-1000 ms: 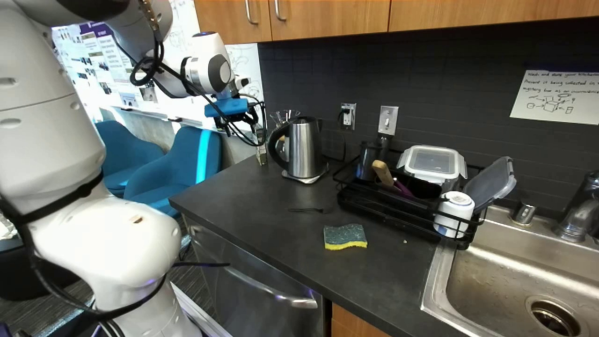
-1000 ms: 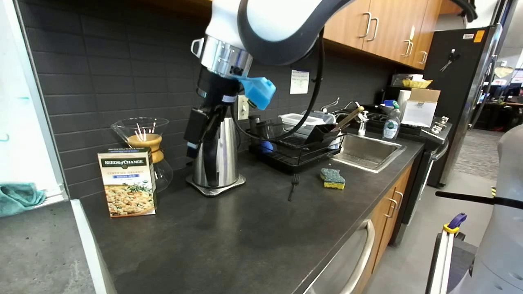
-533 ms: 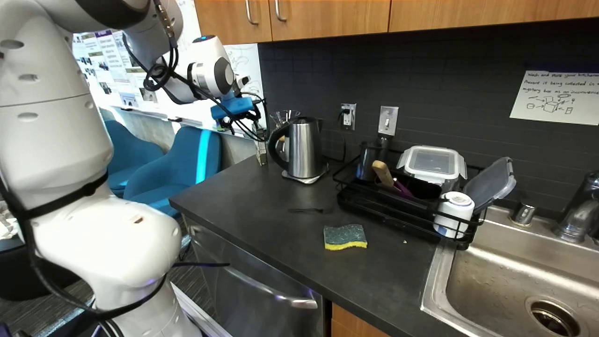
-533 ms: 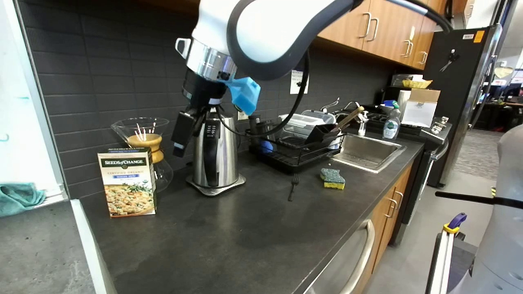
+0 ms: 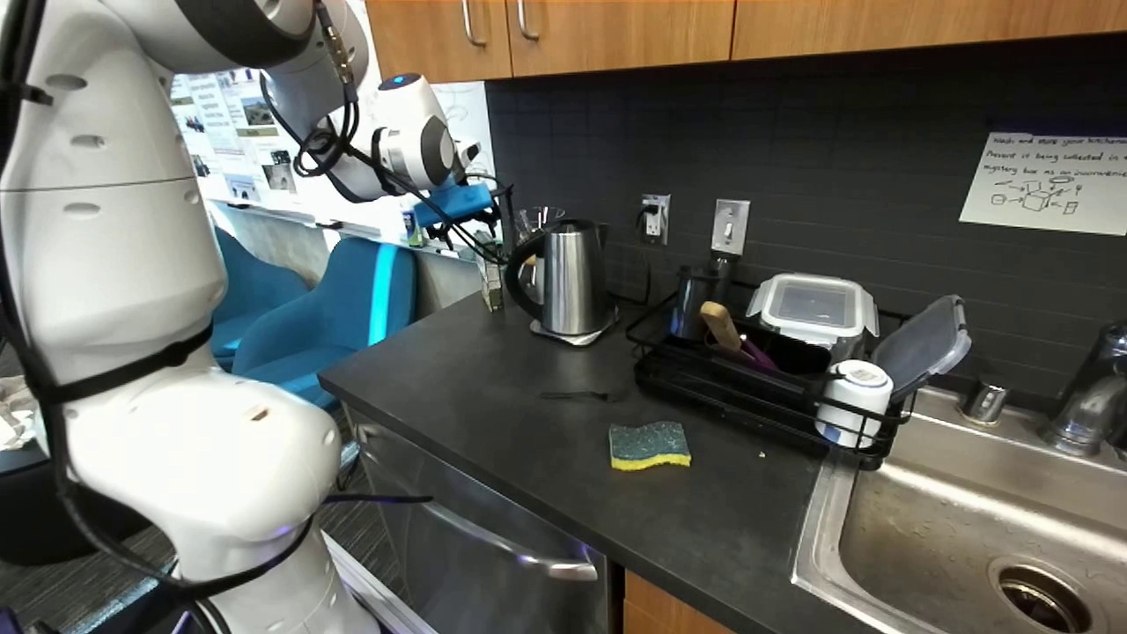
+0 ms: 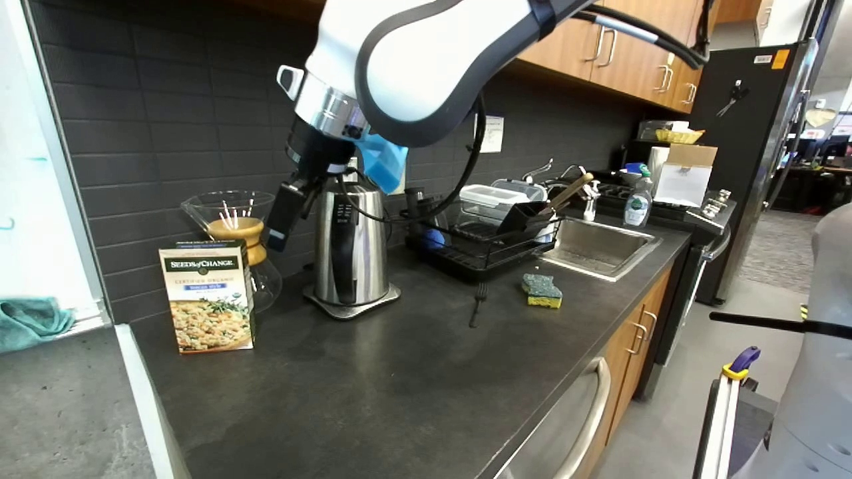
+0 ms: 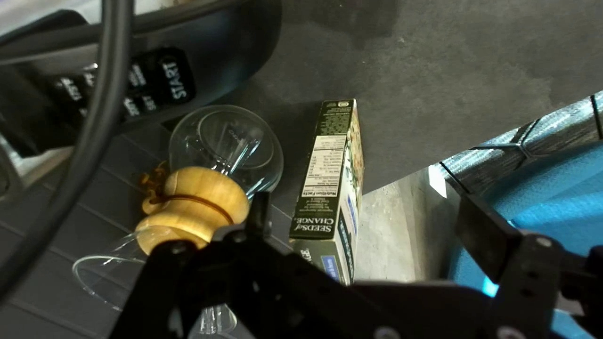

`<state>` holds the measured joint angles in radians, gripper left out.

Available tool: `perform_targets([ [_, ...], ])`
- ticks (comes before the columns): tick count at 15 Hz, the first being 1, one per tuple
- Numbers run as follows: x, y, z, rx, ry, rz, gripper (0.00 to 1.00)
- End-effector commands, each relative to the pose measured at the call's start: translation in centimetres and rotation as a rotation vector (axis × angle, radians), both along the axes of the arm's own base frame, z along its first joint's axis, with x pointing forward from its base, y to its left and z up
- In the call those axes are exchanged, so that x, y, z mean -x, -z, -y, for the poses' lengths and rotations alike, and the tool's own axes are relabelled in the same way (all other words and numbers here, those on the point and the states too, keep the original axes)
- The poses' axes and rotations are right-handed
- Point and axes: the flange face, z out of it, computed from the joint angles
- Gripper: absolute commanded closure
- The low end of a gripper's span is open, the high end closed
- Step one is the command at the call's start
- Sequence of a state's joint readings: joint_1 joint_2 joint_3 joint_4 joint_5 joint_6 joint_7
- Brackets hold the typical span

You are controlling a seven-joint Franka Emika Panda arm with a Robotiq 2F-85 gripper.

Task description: Move the box forward

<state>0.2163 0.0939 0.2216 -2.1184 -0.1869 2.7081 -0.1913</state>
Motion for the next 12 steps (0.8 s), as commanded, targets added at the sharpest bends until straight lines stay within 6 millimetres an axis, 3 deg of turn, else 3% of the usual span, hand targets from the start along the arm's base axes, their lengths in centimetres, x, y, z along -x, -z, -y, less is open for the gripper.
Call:
perform_targets([
  [1, -1.4, 0.1, -0.1, -0.005, -0.025, 0.025, 0.0],
  [12, -3.4, 0.3, -1.2, -0.028, -0.064, 0.061, 0.0],
])
